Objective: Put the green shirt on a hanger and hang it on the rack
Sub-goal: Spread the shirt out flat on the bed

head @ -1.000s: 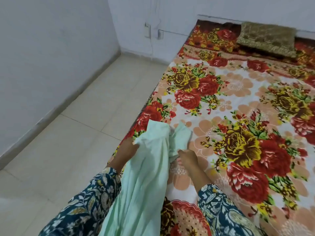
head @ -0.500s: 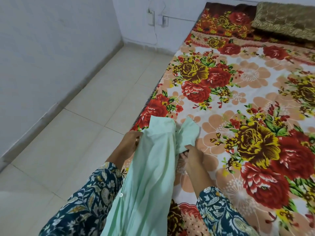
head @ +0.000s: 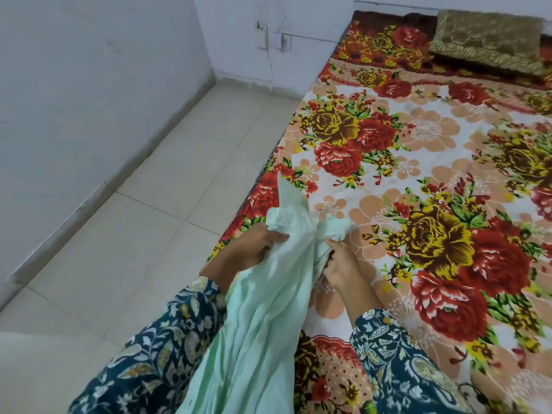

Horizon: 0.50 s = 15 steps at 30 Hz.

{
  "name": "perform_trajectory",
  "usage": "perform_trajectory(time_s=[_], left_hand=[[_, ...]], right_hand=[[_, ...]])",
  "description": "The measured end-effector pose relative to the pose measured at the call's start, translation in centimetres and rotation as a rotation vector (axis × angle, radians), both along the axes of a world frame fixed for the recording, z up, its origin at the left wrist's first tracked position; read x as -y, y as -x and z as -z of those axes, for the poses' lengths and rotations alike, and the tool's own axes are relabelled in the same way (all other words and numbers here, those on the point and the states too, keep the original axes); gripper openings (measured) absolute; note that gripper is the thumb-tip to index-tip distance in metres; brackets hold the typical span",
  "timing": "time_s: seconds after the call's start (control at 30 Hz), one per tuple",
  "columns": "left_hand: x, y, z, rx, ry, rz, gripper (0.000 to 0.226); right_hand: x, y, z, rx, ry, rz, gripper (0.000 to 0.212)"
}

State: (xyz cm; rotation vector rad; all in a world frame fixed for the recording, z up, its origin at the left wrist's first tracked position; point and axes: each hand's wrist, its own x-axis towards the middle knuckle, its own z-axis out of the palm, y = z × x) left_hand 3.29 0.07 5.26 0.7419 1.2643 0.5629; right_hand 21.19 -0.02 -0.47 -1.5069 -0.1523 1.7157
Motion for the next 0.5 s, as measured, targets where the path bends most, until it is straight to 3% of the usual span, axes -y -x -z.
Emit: perform_trajectory(time_s=[0.1, 0.2, 0.3, 0.4, 0.5], left_hand=[[1.4, -2.7, 0.4, -0.020, -0.024, 0.060, 0.015], [2.6, -4.9, 0.4, -0.076, -0.075, 0.100, 0.027], [3.8, -7.0, 0.3, -0.114, -0.133, 0.077, 0.035], [5.4, -8.7, 0.3, -0.154, -0.192, 0.220, 0.047], [6.3, -9.0, 0.8, -0.222, -0.155, 0.249, 0.040]], right_hand=[[-0.3, -0.4, 0.1, 0.271, 0.060, -0.117, 0.033], [-0.5, -1.3, -0.6, 0.363, 0.050, -0.147, 0.032], [-0.2, -2.2, -0.9, 0.269, 0.119, -0.209, 0.036], [0.3, -3.3, 0.1, 0.206, 0.162, -0.246, 0.044], [1.5, -4.2, -0.5, 0.121, 0.072, -0.215, 0.031]])
